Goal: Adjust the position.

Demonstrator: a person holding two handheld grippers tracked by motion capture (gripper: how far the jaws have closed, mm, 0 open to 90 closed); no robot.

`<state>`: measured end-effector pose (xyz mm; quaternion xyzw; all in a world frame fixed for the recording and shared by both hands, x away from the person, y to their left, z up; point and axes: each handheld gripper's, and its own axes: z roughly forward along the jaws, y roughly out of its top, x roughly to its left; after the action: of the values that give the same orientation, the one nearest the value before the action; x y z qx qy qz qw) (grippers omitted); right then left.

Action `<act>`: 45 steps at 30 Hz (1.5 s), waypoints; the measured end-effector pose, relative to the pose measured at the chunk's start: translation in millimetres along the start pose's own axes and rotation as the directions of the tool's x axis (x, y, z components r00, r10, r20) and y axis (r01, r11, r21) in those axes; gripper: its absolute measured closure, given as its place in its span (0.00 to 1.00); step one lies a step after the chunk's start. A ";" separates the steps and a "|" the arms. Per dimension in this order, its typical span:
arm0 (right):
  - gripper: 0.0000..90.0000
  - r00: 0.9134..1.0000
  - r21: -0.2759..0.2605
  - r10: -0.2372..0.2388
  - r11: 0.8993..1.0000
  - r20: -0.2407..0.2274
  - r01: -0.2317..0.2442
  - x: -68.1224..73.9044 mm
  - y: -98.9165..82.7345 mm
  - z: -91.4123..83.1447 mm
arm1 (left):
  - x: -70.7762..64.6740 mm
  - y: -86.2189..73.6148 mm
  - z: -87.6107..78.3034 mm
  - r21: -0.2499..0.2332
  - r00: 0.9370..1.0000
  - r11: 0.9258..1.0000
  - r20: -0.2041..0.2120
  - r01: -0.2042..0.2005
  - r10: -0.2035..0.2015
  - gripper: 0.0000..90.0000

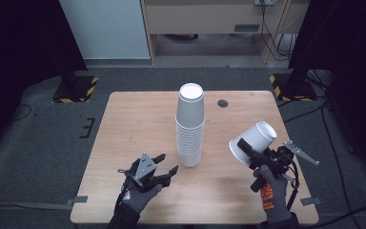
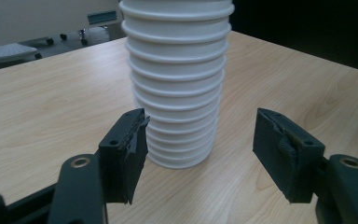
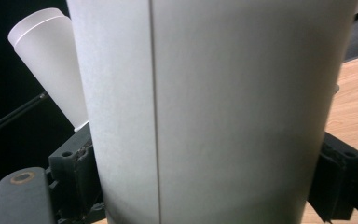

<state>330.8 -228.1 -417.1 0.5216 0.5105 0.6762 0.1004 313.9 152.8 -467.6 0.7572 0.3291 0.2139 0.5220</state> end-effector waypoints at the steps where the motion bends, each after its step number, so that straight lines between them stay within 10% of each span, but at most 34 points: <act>1: 0.16 1.000 -0.001 0.003 1.000 0.000 -0.003 -0.1 0.0 -0.1 | -1.3 0.5 0.6 -0.002 1.000 1.000 0.005 -0.004 0.004 0.38; 45: 0.16 0.995 -0.004 0.088 0.996 -0.038 -0.088 3.4 -5.8 2.0 | -58.4 43.5 56.6 -0.141 0.985 0.987 0.143 -0.078 0.098 0.47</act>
<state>328.7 -222.0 -419.8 0.5304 0.4868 0.6912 0.0624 323.2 63.4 -446.5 0.7479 0.2399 0.2010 0.5854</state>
